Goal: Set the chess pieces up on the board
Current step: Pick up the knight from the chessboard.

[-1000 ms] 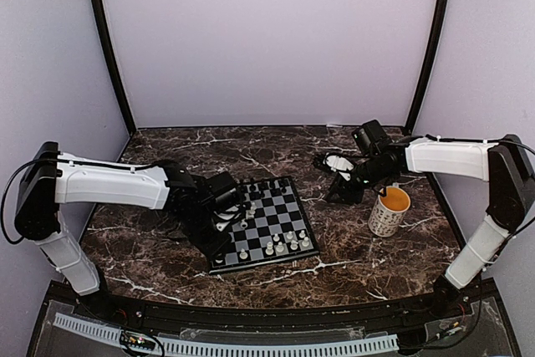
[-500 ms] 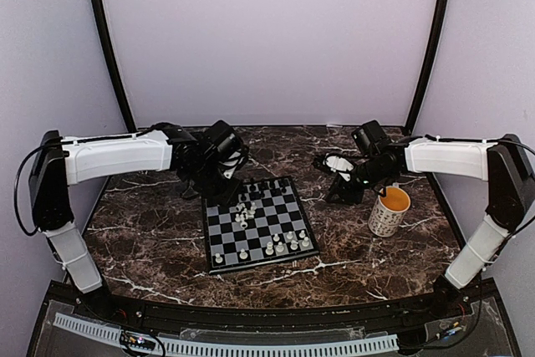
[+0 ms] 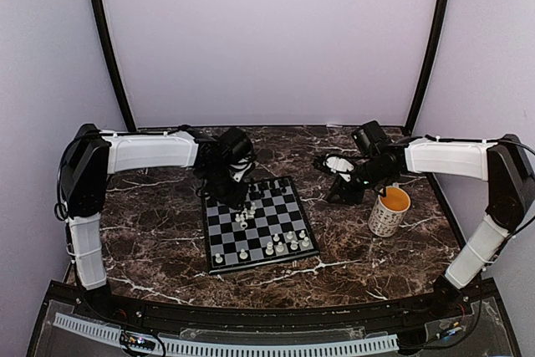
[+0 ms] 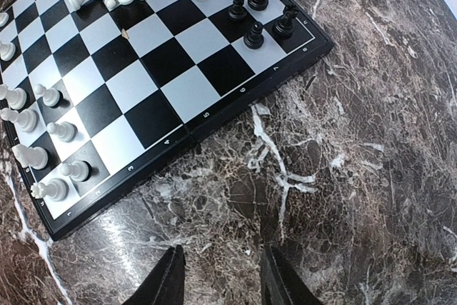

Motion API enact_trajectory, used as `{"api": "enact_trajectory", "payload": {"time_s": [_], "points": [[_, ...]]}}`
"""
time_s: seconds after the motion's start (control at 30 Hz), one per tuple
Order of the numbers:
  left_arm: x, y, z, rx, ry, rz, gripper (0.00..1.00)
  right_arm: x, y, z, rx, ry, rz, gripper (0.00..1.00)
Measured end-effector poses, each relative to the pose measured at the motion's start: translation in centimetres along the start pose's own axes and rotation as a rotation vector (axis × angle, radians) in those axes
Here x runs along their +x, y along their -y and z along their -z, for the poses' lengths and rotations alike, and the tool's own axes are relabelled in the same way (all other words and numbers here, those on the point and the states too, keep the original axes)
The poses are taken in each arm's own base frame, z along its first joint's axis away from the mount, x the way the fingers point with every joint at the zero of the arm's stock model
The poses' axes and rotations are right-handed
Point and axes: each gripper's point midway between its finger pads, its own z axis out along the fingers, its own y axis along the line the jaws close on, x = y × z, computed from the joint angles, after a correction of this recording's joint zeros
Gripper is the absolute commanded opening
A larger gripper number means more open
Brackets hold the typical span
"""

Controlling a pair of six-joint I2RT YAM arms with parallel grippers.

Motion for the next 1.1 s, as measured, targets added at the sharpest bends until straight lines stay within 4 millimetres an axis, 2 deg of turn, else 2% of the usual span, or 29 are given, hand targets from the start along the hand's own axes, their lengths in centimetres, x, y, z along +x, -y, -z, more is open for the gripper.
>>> {"api": "enact_trajectory", "payload": {"time_s": [0.37,0.7,1.1], "points": [[0.1,-0.5,-1.7,-0.014,-0.042,-0.022,0.36,0.1,-0.1,-0.1,-0.003,-0.002,0.003,0.38],[0.1,-0.9,-2.4,-0.017,-0.057,-0.036,0.31,0.2,-0.1,-0.2,-0.005,-0.005,0.001,0.37],[0.2,-0.7,-2.7,0.001,-0.066,-0.053,0.18,0.3,-0.1,-0.3,-0.009,-0.009,0.0,0.37]]}}
